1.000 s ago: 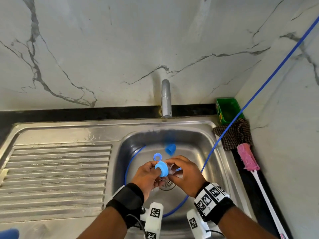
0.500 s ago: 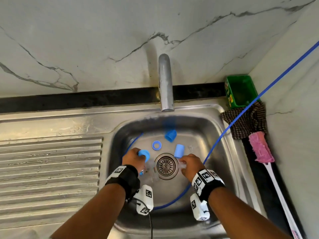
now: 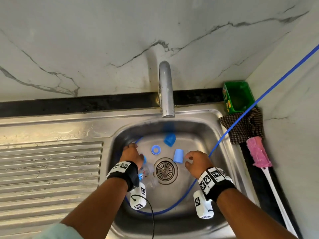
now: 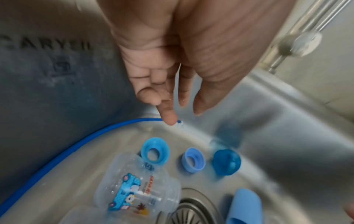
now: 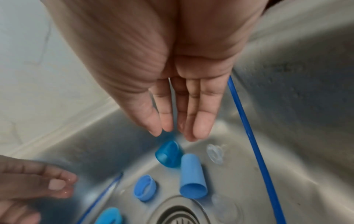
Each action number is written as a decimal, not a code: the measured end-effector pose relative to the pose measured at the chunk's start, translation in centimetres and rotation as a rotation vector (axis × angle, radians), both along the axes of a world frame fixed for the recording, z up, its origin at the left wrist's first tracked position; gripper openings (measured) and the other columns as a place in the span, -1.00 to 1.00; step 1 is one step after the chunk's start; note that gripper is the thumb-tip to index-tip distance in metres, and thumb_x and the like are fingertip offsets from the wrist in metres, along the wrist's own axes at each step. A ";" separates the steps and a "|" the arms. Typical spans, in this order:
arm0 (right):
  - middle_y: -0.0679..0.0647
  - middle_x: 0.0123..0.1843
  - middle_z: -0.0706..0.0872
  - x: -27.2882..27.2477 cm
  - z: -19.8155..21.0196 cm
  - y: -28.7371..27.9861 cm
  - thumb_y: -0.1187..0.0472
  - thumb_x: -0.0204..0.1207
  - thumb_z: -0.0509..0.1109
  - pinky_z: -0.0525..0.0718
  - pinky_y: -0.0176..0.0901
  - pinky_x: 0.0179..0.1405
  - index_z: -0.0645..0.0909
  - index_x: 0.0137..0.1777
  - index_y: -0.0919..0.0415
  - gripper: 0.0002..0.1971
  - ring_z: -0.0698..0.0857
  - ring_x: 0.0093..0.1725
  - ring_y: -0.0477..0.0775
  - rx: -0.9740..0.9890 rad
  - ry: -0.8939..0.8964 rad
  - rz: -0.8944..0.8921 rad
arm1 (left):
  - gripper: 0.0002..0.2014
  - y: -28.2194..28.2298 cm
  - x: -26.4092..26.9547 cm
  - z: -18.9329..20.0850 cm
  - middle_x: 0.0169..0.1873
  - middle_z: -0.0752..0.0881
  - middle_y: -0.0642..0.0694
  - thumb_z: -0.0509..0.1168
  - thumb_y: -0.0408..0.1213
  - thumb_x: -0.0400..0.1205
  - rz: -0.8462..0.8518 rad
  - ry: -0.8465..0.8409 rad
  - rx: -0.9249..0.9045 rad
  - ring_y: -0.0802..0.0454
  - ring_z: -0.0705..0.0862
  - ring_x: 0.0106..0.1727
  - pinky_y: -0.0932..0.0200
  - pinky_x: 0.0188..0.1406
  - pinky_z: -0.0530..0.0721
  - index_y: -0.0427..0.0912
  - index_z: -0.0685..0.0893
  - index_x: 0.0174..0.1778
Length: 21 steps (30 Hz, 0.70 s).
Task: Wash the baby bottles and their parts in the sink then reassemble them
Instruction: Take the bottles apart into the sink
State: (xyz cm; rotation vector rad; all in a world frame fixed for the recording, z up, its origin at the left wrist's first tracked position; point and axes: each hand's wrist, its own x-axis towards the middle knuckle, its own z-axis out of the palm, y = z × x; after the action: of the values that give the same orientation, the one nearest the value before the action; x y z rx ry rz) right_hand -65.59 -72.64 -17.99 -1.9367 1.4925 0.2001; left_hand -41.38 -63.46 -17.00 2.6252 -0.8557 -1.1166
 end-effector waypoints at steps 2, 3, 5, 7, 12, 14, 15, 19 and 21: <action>0.09 0.24 0.73 -0.1 2.0 0.3 0.22 0.56 0.47 0.62 -0.18 0.22 0.73 0.26 0.15 -0.72 0.72 0.20 0.10 -0.030 -0.064 -0.005 | -0.58 0.8 -0.3 1.4 0.47 0.52 -0.24 0.34 -0.21 0.68 -0.008 -0.006 -0.082 -0.16 0.61 0.40 0.13 0.40 0.49 -0.12 0.55 0.47; 0.08 0.23 0.73 -0.1 2.8 0.5 0.23 0.55 0.47 0.60 -0.22 0.18 0.74 0.24 0.14 -0.73 0.72 0.15 0.07 -0.050 -0.101 -0.003 | -0.62 1.3 -0.4 2.0 0.45 0.56 -0.19 0.34 -0.20 0.68 -0.010 -0.007 -0.123 -0.12 0.61 0.41 0.17 0.40 0.46 -0.10 0.58 0.44; 0.05 0.18 0.73 -0.3 4.6 1.2 0.25 0.53 0.48 0.60 -0.26 0.12 0.76 0.18 0.13 -0.77 0.69 -0.01 -0.01 -0.090 -0.189 -0.001 | -0.68 2.3 -0.7 3.6 0.39 0.63 -0.11 0.33 -0.22 0.68 -0.024 -0.011 -0.205 -0.06 0.60 0.41 0.23 0.37 0.46 -0.08 0.62 0.37; -0.01 0.09 0.72 -0.4 6.5 2.1 0.27 0.50 0.50 0.64 -0.19 0.15 0.77 0.13 0.14 -0.79 0.64 -0.09 -0.06 -0.119 -0.271 0.020 | -0.72 3.5 -1.1 5.2 0.28 0.68 -0.01 0.33 -0.24 0.68 -0.040 -0.028 -0.291 0.00 0.66 0.28 0.48 0.17 0.48 -0.09 0.66 0.31; -0.05 -0.01 0.73 -0.1 10.0 4.4 0.29 0.49 0.54 0.55 -0.38 0.00 0.80 0.07 0.14 -0.82 0.63 -0.20 -0.17 -0.148 -0.423 0.156 | -0.79 6.9 -2.2 10.0 0.09 0.69 0.11 0.32 -0.25 0.69 -0.045 -0.103 -0.465 0.20 0.63 0.02 0.53 0.02 0.35 -0.04 0.71 0.22; -0.20 -0.11 0.70 0.6 10.8 5.2 0.33 0.45 0.57 0.48 -0.58 -0.09 0.80 -0.01 0.05 -0.81 0.69 -0.21 -0.10 -0.185 -0.490 0.208 | -0.82 8.8 -2.7 12.2 0.03 0.73 0.13 0.34 -0.24 0.68 -0.009 -0.111 -0.546 0.16 0.68 0.00 0.43 0.05 0.48 -0.03 0.74 0.17; -0.25 -0.13 0.70 1.1 11.0 5.8 0.34 0.45 0.58 0.48 -0.62 -0.11 0.78 -0.04 -0.02 -0.79 0.71 -0.18 -0.07 -0.191 -0.519 0.242 | -0.85 9.9 -2.8 13.1 0.02 0.78 0.10 0.36 -0.25 0.67 0.033 -0.111 -0.598 0.12 0.73 0.01 0.33 0.10 0.57 -0.03 0.75 0.12; -0.24 -0.09 0.79 4.3 11.4 8.4 0.35 0.47 0.57 0.56 -0.56 -0.13 0.81 -0.07 0.04 -0.83 0.72 -0.13 -0.13 -0.125 -0.616 0.388 | -0.89 15.0 -1.9 16.4 -0.06 0.82 0.11 0.41 -0.29 0.65 0.172 -0.147 -0.765 0.32 0.72 -0.21 0.41 -0.07 0.62 0.02 0.75 0.01; -0.25 -0.10 0.81 6.4 11.6 10.4 0.36 0.47 0.57 0.63 -0.41 -0.11 0.81 -0.11 -0.01 -0.80 0.73 -0.16 -0.12 -0.091 -0.634 0.444 | -0.91 17.8 -0.7 18.3 -0.10 0.79 0.16 0.41 -0.28 0.66 0.192 -0.199 -0.805 0.42 0.68 -0.26 0.57 -0.17 0.52 -0.04 0.78 0.04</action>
State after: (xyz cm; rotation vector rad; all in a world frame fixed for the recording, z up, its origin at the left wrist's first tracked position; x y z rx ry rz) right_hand -59.24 -62.29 -6.40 -2.1116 0.6655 -0.2760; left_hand -42.05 -45.67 1.29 2.0788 -0.8319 -0.3400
